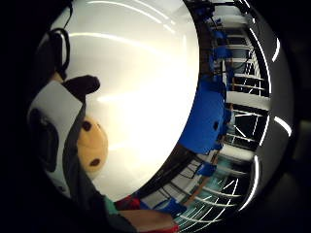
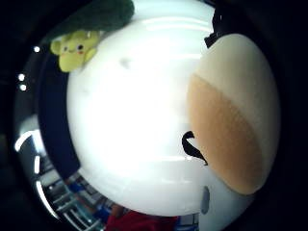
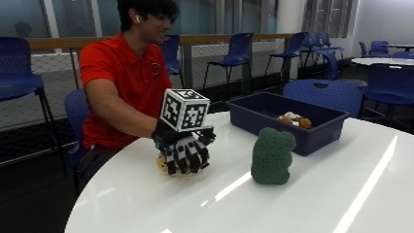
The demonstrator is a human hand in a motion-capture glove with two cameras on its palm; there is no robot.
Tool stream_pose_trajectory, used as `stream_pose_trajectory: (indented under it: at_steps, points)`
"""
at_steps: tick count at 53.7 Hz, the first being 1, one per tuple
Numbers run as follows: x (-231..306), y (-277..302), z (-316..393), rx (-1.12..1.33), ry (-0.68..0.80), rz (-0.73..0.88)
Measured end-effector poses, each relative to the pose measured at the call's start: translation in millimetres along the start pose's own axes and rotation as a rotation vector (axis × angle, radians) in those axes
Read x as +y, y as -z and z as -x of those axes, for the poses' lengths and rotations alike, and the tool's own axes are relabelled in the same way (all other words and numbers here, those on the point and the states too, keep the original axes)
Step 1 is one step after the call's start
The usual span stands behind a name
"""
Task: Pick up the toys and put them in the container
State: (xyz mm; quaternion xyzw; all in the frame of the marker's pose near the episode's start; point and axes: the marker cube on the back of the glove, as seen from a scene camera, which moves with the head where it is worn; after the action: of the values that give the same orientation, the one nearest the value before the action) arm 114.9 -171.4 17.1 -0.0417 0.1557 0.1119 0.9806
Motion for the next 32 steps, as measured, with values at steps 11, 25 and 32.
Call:
stream_pose_trajectory:
  at_steps: [11,25,32]
  points:
    - [30,25,-17,-0.142,0.009,0.011]
    - [37,88,-7,-0.141,0.026,-0.04]
    - [28,132,28,-0.17,0.058,-0.083]
